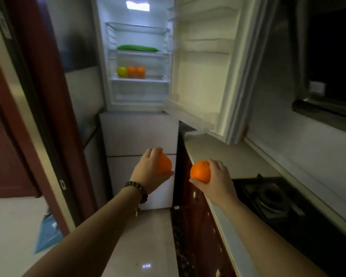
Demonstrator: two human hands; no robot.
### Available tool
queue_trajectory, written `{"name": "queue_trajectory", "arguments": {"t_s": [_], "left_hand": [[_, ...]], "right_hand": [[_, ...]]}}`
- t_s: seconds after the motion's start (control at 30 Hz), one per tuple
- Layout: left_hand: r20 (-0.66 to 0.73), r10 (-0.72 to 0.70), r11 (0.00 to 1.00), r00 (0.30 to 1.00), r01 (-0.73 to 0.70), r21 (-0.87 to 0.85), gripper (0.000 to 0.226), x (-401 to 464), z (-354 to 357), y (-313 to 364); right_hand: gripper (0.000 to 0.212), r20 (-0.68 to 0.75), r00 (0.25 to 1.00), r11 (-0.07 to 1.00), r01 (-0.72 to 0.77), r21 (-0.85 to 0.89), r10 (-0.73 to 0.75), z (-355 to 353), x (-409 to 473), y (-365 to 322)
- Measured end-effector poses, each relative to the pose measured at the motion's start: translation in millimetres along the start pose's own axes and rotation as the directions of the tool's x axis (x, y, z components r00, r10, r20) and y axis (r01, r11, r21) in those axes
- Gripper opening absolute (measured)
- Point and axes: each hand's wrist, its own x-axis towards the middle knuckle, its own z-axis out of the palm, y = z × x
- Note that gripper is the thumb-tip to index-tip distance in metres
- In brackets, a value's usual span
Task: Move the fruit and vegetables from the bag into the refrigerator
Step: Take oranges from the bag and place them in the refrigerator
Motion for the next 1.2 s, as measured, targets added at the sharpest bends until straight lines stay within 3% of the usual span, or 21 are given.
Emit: {"name": "queue_trajectory", "arguments": {"t_s": [0.2, 0.4, 0.63, 0.9, 1.2], "left_hand": [[-0.144, -0.028, 0.998, 0.989, 0.036, 0.054, 0.08, 76, -13, -31], [-0.187, -0.115, 0.991, 0.976, 0.125, 0.041, 0.086, 141, -21, -82], [-0.227, -0.106, 0.993, 0.968, 0.116, 0.031, 0.082, 239, -34, -163], [-0.229, -0.077, 0.995, 0.97, 0.061, -0.076, 0.08, 395, -70, -250], [-0.272, 0.055, 0.992, 0.961, -0.084, -0.099, 0.077, 559, -78, -293]], "right_hand": [[0.084, 0.039, 0.989, 0.989, 0.138, 0.059, -0.141, 22, 108, -17], [0.083, 0.051, 0.973, 0.966, 0.214, 0.148, -0.223, 62, 199, -48], [0.083, 0.059, 0.958, 0.957, 0.273, 0.101, -0.279, 131, 307, -91], [0.084, -0.026, 0.967, 0.965, 0.256, 0.057, -0.255, 186, 465, -158], [0.079, -0.129, 0.973, 0.976, 0.202, 0.079, -0.191, 213, 607, -186]]}}
